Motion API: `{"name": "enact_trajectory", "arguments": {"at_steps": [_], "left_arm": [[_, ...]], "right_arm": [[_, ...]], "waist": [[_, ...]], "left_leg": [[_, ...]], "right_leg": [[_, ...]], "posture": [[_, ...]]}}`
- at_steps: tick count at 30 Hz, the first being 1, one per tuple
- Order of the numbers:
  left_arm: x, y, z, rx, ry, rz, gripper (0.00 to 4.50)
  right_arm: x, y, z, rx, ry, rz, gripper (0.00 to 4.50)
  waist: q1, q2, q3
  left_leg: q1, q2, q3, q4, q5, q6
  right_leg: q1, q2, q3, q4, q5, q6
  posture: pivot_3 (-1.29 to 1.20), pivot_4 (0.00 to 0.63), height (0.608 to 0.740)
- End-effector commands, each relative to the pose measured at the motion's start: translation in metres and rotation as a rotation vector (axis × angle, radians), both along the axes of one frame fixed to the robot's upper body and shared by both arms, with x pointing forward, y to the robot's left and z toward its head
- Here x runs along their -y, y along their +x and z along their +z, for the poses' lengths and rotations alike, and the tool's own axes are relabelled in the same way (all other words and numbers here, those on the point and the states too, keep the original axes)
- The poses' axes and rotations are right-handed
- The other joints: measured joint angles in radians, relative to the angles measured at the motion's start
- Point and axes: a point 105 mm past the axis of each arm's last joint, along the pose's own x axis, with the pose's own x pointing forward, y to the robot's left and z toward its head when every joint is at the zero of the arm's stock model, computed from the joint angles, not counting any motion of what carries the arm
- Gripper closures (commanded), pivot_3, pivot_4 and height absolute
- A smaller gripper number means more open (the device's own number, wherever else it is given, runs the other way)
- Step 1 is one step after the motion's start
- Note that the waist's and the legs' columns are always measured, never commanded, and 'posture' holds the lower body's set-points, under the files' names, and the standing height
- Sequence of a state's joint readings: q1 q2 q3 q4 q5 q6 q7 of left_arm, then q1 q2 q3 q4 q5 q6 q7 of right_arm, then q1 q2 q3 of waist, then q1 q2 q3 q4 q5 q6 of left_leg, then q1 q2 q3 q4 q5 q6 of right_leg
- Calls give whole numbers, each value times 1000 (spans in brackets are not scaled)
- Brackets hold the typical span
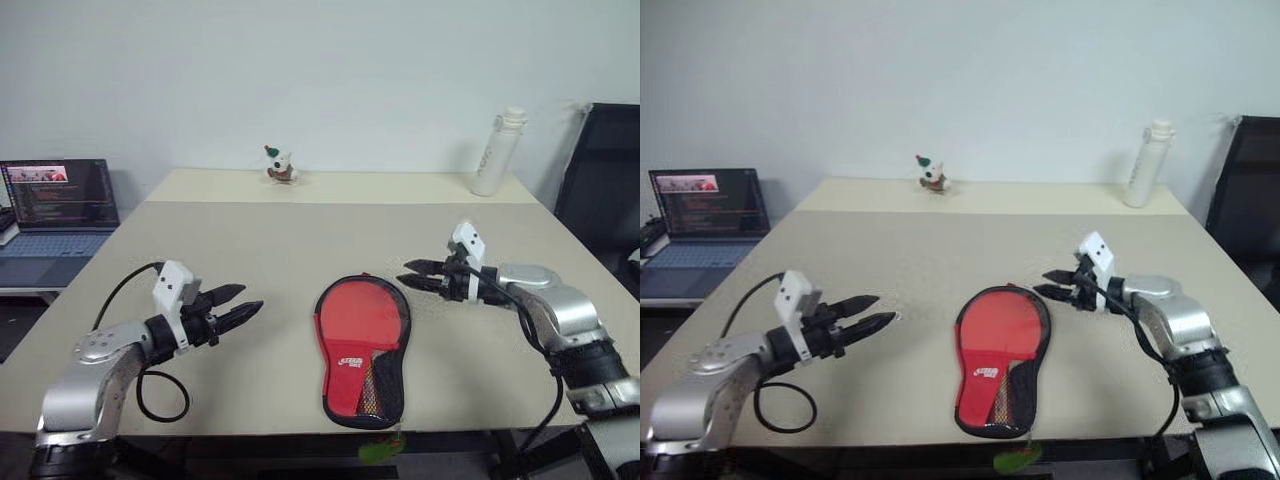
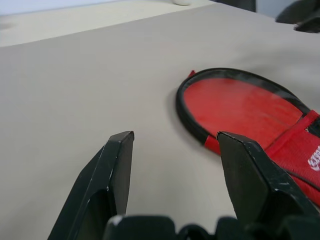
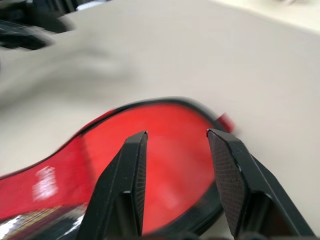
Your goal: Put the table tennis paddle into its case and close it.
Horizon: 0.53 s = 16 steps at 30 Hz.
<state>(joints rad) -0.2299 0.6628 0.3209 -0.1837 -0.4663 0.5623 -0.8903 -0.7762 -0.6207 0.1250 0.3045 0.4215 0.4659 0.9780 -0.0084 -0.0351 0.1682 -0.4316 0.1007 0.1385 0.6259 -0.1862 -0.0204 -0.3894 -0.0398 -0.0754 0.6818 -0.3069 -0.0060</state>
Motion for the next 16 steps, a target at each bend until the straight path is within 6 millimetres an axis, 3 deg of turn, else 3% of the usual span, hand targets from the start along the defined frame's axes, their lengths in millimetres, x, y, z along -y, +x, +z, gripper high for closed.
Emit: {"name": "enact_trajectory", "arguments": {"at_steps": [1,5,16], "left_arm": [[1,-5,26,95,8,44,1618],[12,0,32,110,20,75,1618],[9,3,20,96,56,90,1618]], "right_arm": [[15,15,15,75,-27,-13,2476],[27,24,25,97,-38,-35,2476],[28,0,9,41,-80,-18,2476]], "waist": [[3,0,0],[4,1,0],[2,1,1]], "left_leg": [[0,0,0,0,0,0],[0,-1,1,0,0,0],[0,0,3,0,1,-4]], "right_leg": [[0,0,0,0,0,0],[0,0,1,0,0,0],[-1,0,4,0,0,0]], "posture": [[0,150,740],[0,150,740],[0,150,740]]}}
